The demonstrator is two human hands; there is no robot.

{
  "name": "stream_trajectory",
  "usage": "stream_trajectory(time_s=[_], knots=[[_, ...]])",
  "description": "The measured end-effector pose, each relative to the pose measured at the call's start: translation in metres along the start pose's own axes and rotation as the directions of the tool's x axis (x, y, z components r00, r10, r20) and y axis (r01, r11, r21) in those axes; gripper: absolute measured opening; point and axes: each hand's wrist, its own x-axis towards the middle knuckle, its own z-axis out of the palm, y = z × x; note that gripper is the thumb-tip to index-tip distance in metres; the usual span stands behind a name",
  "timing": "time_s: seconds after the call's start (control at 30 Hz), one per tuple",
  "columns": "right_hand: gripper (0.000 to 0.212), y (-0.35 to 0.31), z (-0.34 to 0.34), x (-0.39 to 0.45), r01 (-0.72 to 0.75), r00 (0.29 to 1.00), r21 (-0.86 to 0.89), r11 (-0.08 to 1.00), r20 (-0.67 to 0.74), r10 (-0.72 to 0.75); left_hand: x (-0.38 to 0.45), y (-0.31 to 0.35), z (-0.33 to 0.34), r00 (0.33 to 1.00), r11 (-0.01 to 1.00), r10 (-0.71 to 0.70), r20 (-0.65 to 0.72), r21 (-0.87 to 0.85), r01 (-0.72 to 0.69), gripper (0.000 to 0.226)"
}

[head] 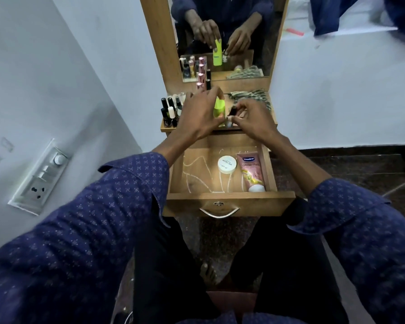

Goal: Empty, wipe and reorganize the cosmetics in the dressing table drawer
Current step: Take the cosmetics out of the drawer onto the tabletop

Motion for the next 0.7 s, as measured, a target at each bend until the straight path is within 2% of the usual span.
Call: stream_trajectory(time_s=[0.2, 0.33, 0.5, 0.7], knots=[[0.015, -0.001, -0.016, 0.047, -0.035, 0.999, -0.061, 0.998, -0.016, 0.034, 0.05, 0.007, -0.009, 0.991, 0.973, 0.002, 0.136, 0.229, -0.034, 0.035], [0.013, 0.004, -0.009, 0.07, -0.034, 0.999, -0.09, 0.995, 0.001, 0.034, 0.071, 0.0, -0.013, 0.984, 0.964, -0.045, 0.174, 0.265, -0.003, 0.034], [0.009, 0.018, -0.001, 0.094, -0.065, 0.997, -0.081, 0.995, -0.051, 0.061, 0.088, 0.002, -0.011, 0.982, 0.964, -0.042, 0.186, 0.265, -0.009, 0.038], [0.009, 0.022, 0.022, 0.119, -0.066, 0.998, -0.088, 0.994, -0.03, 0.064, 0.095, -0.012, 0.0, 0.978, 0.953, -0.067, 0.2, 0.304, 0.003, 0.031]])
